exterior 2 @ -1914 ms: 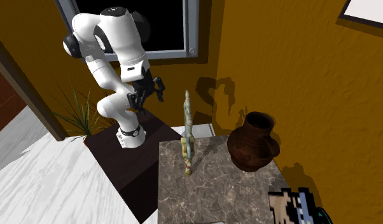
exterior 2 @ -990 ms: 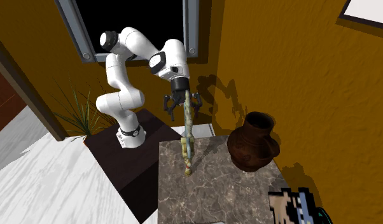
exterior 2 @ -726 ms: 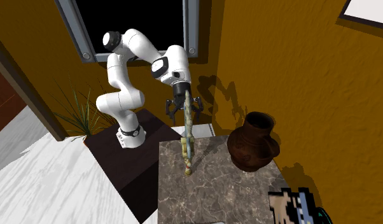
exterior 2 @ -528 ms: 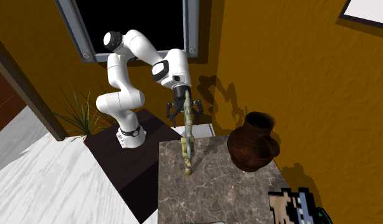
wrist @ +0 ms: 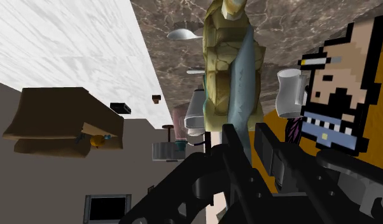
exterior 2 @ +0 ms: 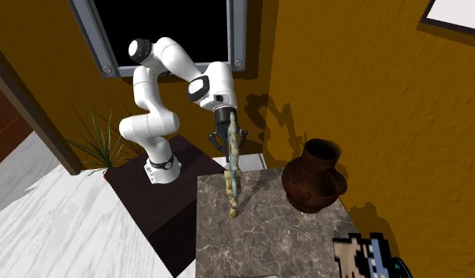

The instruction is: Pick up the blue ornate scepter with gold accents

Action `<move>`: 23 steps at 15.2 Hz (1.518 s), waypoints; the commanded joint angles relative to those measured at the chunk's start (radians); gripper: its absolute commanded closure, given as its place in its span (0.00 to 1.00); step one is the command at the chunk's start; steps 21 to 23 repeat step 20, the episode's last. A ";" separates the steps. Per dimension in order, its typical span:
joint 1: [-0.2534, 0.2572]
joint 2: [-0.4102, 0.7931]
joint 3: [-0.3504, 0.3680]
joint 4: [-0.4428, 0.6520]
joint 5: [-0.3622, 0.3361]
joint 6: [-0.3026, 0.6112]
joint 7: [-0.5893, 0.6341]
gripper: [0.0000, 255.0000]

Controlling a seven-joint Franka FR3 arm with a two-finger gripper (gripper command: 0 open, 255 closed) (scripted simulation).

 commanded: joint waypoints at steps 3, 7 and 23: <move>0.000 0.000 0.000 0.000 0.000 0.000 0.000 1.00; 0.006 -0.001 -0.033 0.040 -0.003 -0.044 -0.029 1.00; 0.008 0.008 -0.109 0.165 -0.012 -0.161 -0.102 1.00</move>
